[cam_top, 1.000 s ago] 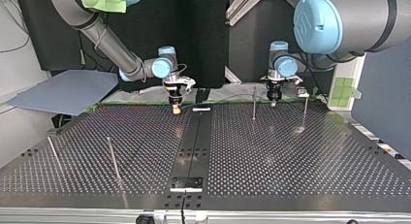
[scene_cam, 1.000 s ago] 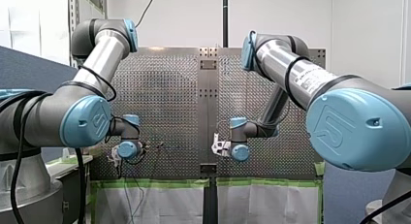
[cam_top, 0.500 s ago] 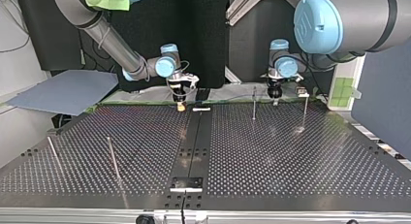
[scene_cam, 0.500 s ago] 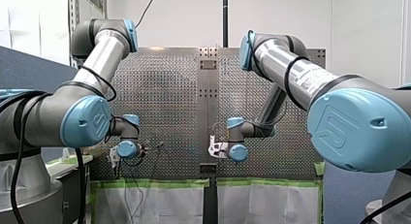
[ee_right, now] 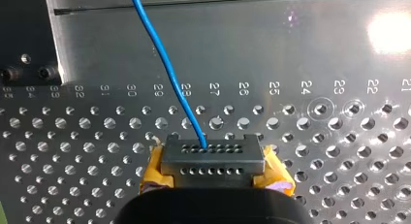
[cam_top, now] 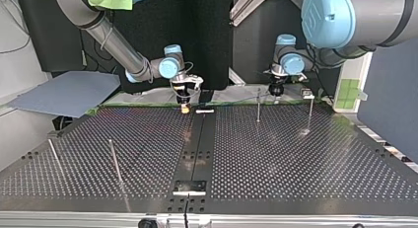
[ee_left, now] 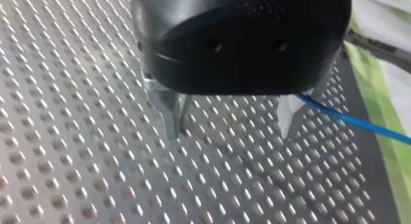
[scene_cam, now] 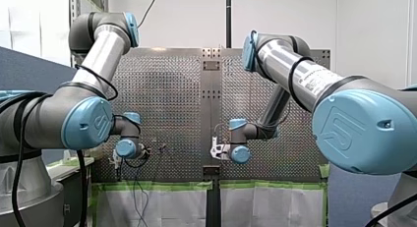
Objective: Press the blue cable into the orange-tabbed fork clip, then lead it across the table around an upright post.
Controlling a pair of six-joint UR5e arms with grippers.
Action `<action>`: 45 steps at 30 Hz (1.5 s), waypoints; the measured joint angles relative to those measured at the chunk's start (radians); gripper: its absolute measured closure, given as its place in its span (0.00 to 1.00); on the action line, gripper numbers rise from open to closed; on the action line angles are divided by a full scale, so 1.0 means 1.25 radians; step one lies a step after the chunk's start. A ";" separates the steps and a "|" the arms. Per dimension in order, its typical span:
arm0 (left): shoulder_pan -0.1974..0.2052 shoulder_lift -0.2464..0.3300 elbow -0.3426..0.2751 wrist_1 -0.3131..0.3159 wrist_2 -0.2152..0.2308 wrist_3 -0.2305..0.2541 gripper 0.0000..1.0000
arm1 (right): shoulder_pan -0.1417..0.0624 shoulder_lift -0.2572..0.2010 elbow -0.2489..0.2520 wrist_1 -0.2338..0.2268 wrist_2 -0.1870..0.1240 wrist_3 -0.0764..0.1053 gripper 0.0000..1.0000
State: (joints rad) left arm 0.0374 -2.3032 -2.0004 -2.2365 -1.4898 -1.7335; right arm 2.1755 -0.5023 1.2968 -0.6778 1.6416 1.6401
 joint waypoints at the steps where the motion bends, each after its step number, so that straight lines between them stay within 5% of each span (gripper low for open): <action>1: -0.001 0.007 -0.007 0.003 0.006 -0.005 0.00 | 0.000 0.000 -0.001 0.000 0.000 0.000 1.00; 7: -0.006 0.054 -0.054 -0.021 0.037 0.003 0.00 | 0.003 0.000 -0.006 0.003 0.000 0.000 1.00; 18: -0.008 0.108 -0.118 -0.054 0.019 0.044 0.00 | 0.005 0.000 -0.007 0.005 -0.001 0.000 1.00; 33: -0.024 0.109 -0.123 -0.037 0.111 0.055 0.00 | 0.005 0.000 -0.006 0.005 -0.001 0.000 1.00; 45: -0.049 0.109 -0.123 -0.006 0.078 0.070 0.00 | 0.005 0.000 -0.007 0.005 0.000 0.000 1.00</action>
State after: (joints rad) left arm -0.0238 -2.1667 -2.1545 -2.2439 -1.3920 -1.6466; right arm 2.1821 -0.5020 1.2883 -0.6720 1.6412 1.6407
